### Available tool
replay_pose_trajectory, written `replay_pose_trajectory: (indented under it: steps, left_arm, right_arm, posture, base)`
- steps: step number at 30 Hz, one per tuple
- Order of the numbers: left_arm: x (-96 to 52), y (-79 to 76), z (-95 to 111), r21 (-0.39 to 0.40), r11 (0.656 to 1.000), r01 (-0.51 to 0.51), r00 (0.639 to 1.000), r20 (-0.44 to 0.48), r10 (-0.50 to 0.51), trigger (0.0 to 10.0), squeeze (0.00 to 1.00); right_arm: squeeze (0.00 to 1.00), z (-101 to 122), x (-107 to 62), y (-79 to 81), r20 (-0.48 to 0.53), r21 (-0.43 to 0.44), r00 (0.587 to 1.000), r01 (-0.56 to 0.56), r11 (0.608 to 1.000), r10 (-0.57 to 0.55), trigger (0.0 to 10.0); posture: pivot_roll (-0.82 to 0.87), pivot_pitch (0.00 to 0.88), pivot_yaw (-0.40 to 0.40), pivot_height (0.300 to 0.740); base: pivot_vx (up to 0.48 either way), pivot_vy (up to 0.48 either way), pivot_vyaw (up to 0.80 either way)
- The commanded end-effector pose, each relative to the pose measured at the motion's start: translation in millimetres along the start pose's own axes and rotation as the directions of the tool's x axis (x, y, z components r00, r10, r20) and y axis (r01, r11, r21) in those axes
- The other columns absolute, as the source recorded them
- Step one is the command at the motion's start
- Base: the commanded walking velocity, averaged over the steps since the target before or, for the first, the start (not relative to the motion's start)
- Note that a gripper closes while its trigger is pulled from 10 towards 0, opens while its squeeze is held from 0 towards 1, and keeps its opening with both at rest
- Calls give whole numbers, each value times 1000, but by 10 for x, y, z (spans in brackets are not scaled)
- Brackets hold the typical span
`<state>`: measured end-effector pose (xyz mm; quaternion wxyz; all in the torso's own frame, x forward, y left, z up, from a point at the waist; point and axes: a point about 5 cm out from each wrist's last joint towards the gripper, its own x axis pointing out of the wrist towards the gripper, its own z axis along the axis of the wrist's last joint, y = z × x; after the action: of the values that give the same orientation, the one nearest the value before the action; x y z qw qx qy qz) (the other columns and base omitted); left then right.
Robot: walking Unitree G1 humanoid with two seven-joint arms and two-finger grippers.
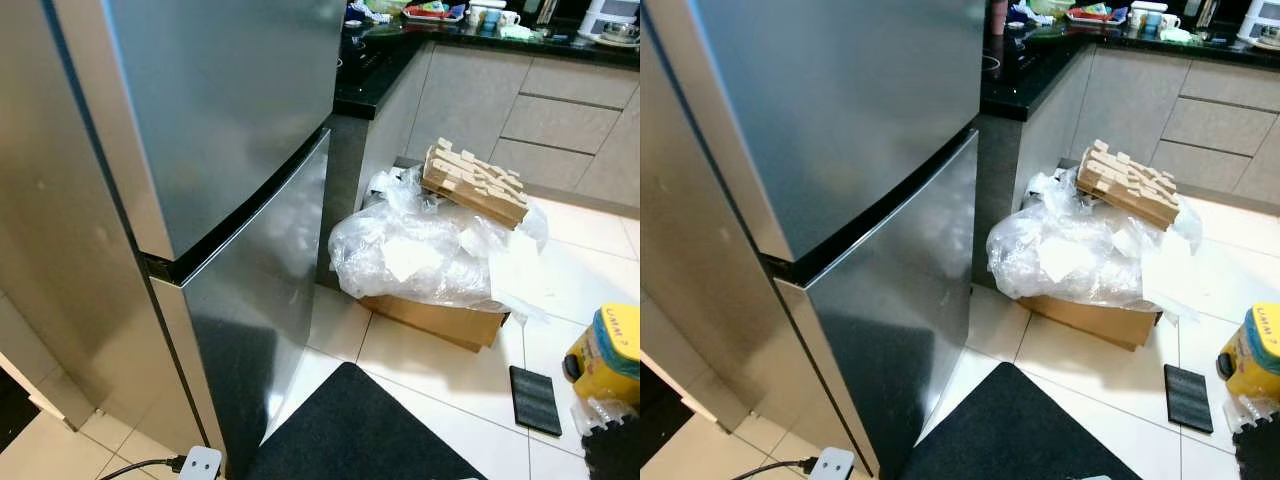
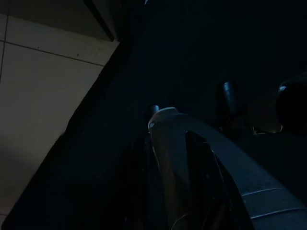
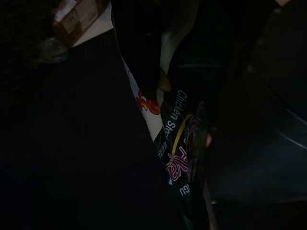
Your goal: Restocking fridge
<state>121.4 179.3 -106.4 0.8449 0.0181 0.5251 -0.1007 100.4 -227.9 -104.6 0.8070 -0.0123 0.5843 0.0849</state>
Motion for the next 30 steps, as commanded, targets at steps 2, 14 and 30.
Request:
replay_pose_trajectory:
  steps: [2,14,30]
  left_arm:
    - [-37,-35,-250,-22,1000,-4,995,-96,2,10000,0]
    - [-61,160,-125,-153,984,-96,995,0,97,10000,0]
    - [-167,539,518,-224,974,29,936,348,52,10000,0]
  right_arm:
    - [0,39,1,-2,12,-12,1000,-6,1000,6,10000]
    - [0,48,-1,5,22,-10,999,-28,1000,29,10000]
    - [0,38,-9,-20,19,-7,1000,-15,1000,16,10000]
  posture:
    - [50,0,-59,740]
    - [51,0,-61,740]
    - [55,0,-63,740]
  base:
    - [0,0,0]
    - [0,0,457]
    - [0,0,0]
